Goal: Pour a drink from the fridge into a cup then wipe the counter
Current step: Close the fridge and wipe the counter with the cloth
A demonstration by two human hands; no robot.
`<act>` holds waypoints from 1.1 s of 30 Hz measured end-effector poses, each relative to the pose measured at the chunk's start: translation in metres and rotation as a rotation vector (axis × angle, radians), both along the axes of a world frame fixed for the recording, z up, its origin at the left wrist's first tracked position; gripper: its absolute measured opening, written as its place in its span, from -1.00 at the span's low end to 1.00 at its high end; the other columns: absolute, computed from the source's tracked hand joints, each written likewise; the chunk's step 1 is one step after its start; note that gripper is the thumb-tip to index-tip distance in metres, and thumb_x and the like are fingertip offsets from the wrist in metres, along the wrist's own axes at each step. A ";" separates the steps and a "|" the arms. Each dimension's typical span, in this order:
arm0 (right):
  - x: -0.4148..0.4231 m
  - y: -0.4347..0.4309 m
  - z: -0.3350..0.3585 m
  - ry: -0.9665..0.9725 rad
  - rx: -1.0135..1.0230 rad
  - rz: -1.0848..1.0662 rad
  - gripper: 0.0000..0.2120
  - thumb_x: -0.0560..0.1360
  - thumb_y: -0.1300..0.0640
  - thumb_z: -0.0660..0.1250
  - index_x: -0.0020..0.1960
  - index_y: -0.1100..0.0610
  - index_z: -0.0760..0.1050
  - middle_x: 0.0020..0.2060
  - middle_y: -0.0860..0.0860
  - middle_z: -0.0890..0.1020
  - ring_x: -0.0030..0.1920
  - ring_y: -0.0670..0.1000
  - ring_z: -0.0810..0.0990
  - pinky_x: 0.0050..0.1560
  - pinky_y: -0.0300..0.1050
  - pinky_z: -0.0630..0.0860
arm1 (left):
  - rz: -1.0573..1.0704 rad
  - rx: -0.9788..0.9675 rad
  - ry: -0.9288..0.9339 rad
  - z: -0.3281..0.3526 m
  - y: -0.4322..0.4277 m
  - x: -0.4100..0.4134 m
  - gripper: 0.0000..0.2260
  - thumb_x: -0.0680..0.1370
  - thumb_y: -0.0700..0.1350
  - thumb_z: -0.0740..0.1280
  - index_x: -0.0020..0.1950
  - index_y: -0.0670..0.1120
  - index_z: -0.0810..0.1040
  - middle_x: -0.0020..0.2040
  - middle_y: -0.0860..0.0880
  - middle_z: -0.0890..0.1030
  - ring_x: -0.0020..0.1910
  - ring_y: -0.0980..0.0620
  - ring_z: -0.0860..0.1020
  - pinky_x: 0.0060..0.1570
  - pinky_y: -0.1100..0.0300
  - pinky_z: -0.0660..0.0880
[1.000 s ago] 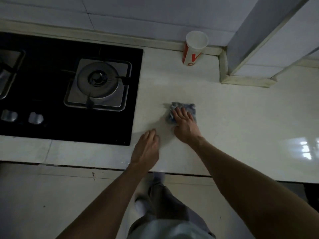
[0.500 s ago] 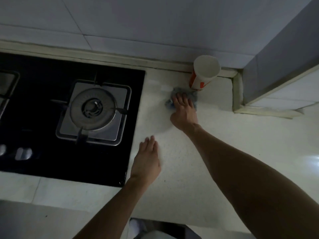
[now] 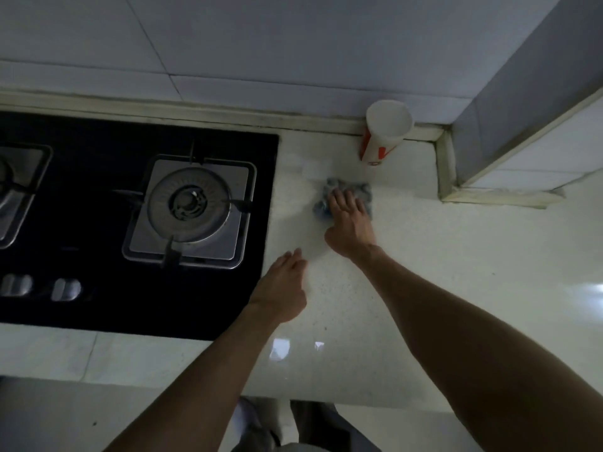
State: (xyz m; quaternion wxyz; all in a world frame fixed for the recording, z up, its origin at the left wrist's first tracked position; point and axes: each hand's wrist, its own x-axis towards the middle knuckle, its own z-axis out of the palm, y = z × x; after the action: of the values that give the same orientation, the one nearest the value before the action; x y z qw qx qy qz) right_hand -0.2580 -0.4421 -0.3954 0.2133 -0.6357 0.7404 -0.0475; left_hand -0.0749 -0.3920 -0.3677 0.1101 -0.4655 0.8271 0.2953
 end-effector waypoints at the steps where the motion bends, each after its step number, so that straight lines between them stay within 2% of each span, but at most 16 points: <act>1: 0.008 0.018 0.000 -0.001 -0.011 -0.001 -0.23 0.45 0.21 0.20 0.59 0.07 -0.04 0.58 0.04 -0.04 0.57 0.06 -0.17 0.49 -0.07 -0.28 | -0.015 -0.024 0.021 0.002 0.000 0.004 -0.45 0.56 -0.24 0.18 0.54 -0.17 0.16 0.59 -0.07 0.09 0.55 -0.02 0.08 0.51 0.16 0.07; 6: 0.051 0.110 0.001 -0.017 -0.038 -0.006 -0.23 0.42 0.20 0.20 0.58 0.09 0.02 0.57 0.05 0.03 0.57 0.08 -0.11 0.47 -0.11 -0.30 | -0.020 -0.154 0.054 0.006 0.041 0.032 -0.62 0.58 -0.20 0.15 0.40 -0.14 0.37 0.41 -0.05 0.38 0.40 0.01 0.32 0.34 0.17 0.34; 9: 0.076 0.158 0.001 -0.022 -0.011 -0.015 -0.24 0.40 0.15 0.16 0.58 0.10 0.04 0.57 0.05 0.05 0.57 0.09 -0.10 0.47 -0.13 -0.31 | -0.080 -0.177 0.046 0.011 0.074 0.053 -0.70 0.58 -0.19 0.15 0.29 -0.16 0.46 0.34 -0.08 0.43 0.36 -0.02 0.36 0.34 0.17 0.31; 12: 0.100 0.205 0.003 -0.065 0.029 -0.035 -0.27 0.43 0.14 0.14 0.58 0.11 0.04 0.57 0.04 0.03 0.57 0.07 -0.13 0.50 -0.10 -0.31 | -0.208 -0.207 -0.001 0.014 0.103 0.076 -0.60 0.59 -0.17 0.11 0.43 -0.23 0.34 0.46 -0.15 0.33 0.46 -0.07 0.24 0.48 0.15 0.09; 16: 0.139 0.262 0.000 -0.067 0.019 -0.103 -0.25 0.41 0.14 0.19 0.56 0.15 0.06 0.56 0.09 0.09 0.56 0.10 -0.12 0.55 0.13 -0.06 | -0.288 -0.198 0.005 0.014 0.127 0.101 -0.57 0.60 -0.20 0.11 0.47 -0.23 0.26 0.56 -0.16 0.15 0.54 -0.06 0.08 0.52 0.16 -0.06; 18: 0.163 0.281 -0.004 -0.055 0.010 -0.140 -0.25 0.43 0.12 0.24 0.56 0.16 0.05 0.56 0.09 0.10 0.54 0.07 -0.16 0.56 0.06 -0.16 | -0.268 -0.170 0.013 0.012 0.134 0.109 -0.57 0.59 -0.22 0.13 0.48 -0.21 0.26 0.57 -0.13 0.12 0.55 -0.03 0.06 0.52 0.18 -0.03; 20: 0.184 0.292 -0.002 -0.062 0.009 -0.160 -0.24 0.43 0.13 0.22 0.57 0.14 0.02 0.56 0.07 0.05 0.51 0.04 -0.24 0.49 -0.08 -0.34 | -0.227 -0.127 0.027 0.007 0.139 0.115 -0.55 0.60 -0.21 0.13 0.50 -0.20 0.24 0.58 -0.09 0.12 0.55 0.00 0.06 0.52 0.17 0.04; 22: 0.195 0.295 0.000 -0.052 0.013 -0.162 -0.24 0.42 0.12 0.17 0.57 0.14 -0.01 0.57 0.06 0.01 0.50 0.02 -0.28 0.44 -0.13 -0.40 | -0.210 -0.076 0.026 0.006 0.143 0.121 -0.55 0.61 -0.20 0.14 0.51 -0.19 0.24 0.58 -0.07 0.13 0.55 0.01 0.07 0.51 0.16 0.08; 25: 0.195 0.295 0.001 -0.025 0.021 -0.146 -0.25 0.40 0.01 0.00 0.57 0.15 0.01 0.57 0.09 0.04 0.51 0.04 -0.25 0.49 -0.07 -0.33 | -0.224 -0.031 0.013 0.006 0.147 0.125 -0.52 0.59 -0.20 0.18 0.52 -0.20 0.22 0.59 -0.06 0.07 0.56 0.01 0.03 0.52 0.15 0.06; 28: 0.187 0.291 -0.003 0.019 0.037 -0.094 -0.28 0.44 0.06 0.10 0.57 0.14 0.03 0.57 0.10 0.07 0.56 0.09 -0.15 0.54 -0.01 -0.22 | -0.239 -0.011 -0.021 0.007 0.145 0.122 -0.51 0.59 -0.18 0.19 0.52 -0.21 0.21 0.59 -0.07 0.07 0.55 -0.02 0.04 0.51 0.09 0.10; 31: 0.175 0.280 -0.004 0.035 0.048 -0.023 -0.30 0.50 0.06 0.18 0.58 0.11 0.00 0.57 0.07 0.04 0.56 0.07 -0.16 0.53 -0.03 -0.26 | -0.264 -0.027 -0.061 0.008 0.139 0.116 -0.56 0.59 -0.18 0.20 0.46 -0.24 0.31 0.53 -0.13 0.21 0.48 -0.06 0.19 0.46 0.06 0.21; 33: 0.164 0.266 -0.003 0.041 0.068 0.019 -0.28 0.48 0.07 0.15 0.58 0.09 -0.02 0.58 0.06 0.01 0.57 0.07 -0.16 0.54 -0.01 -0.24 | -0.259 -0.024 -0.092 0.011 0.133 0.112 -0.66 0.57 -0.21 0.20 0.34 -0.22 0.43 0.40 -0.14 0.38 0.37 -0.07 0.33 0.37 0.06 0.34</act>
State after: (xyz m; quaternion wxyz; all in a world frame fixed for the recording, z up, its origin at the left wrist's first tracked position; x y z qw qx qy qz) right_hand -0.0943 -0.1760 -0.3981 0.2198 -0.6358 0.7398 -0.0072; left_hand 0.0367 -0.2590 -0.3567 0.1795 -0.3690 0.8778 0.2472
